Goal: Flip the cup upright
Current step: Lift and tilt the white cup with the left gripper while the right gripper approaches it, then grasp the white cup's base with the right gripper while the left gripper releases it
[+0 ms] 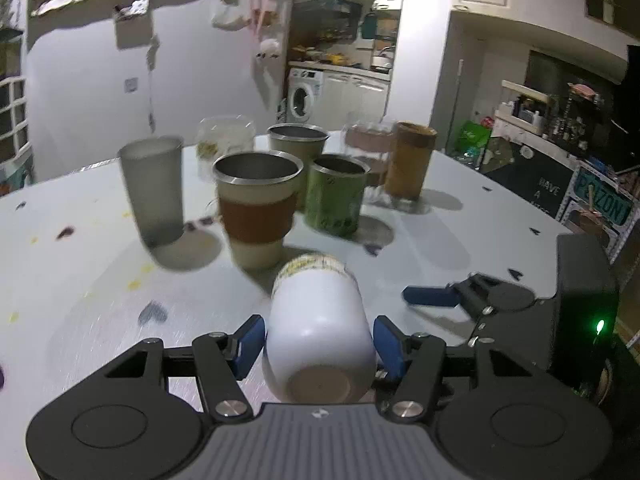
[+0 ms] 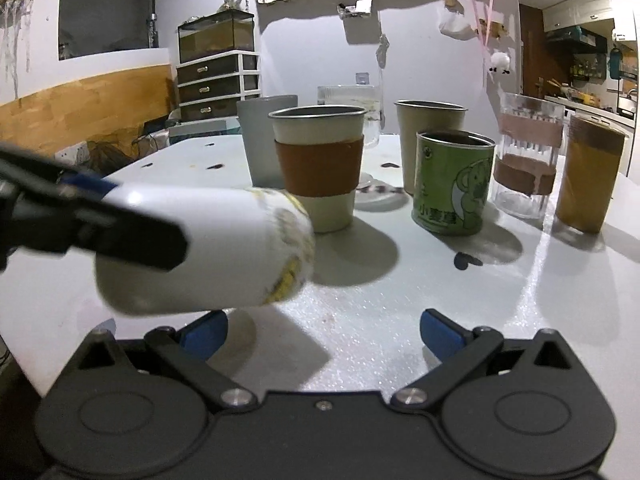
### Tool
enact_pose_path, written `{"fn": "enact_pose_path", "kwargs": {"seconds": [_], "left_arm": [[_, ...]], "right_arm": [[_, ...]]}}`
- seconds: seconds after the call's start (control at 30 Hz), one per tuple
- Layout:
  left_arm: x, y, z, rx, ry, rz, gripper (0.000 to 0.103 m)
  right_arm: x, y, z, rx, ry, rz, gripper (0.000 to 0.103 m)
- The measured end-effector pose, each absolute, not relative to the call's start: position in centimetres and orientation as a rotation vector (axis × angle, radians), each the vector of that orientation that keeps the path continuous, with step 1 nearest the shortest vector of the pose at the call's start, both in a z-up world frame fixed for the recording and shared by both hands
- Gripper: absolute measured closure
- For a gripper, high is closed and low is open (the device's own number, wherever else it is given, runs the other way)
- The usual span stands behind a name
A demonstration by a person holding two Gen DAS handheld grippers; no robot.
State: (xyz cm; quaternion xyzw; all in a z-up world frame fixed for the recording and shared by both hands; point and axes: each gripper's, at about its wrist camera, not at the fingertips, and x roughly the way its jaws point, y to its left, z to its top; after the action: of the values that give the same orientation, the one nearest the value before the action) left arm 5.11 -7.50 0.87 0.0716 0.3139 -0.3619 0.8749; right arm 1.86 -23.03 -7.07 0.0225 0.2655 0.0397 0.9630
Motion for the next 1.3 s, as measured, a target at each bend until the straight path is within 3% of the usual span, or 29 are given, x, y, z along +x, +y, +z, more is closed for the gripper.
{"fn": "enact_pose_path", "kwargs": {"seconds": [0.17,0.37,0.9,1.2,1.3], "left_arm": [[5.8,-5.6,-1.4,0.101,0.723,-0.700,0.043],[5.2,-4.4,-1.7,0.066,0.681,-0.666,0.043],[3.5,-2.7,-2.2,0.061,0.639,-0.626,0.043],[2.8,-1.6,-2.3,0.085,0.611,-0.605,0.043],[2.8,-1.2,-2.4,0.092,0.600,-0.592,0.043]], "right_arm": [[1.8,-23.2,-7.0,0.047,0.548,0.067,0.000],[2.2,-23.1,-6.3,0.099,0.587,0.117,0.000],[8.8,-23.4,-5.7,0.780,0.941,0.407,0.001],[12.1,-20.6,-6.1,0.905,1.076,0.440,0.015],[12.7,-19.9,-5.5,0.841,1.084,0.421,0.031]]}}
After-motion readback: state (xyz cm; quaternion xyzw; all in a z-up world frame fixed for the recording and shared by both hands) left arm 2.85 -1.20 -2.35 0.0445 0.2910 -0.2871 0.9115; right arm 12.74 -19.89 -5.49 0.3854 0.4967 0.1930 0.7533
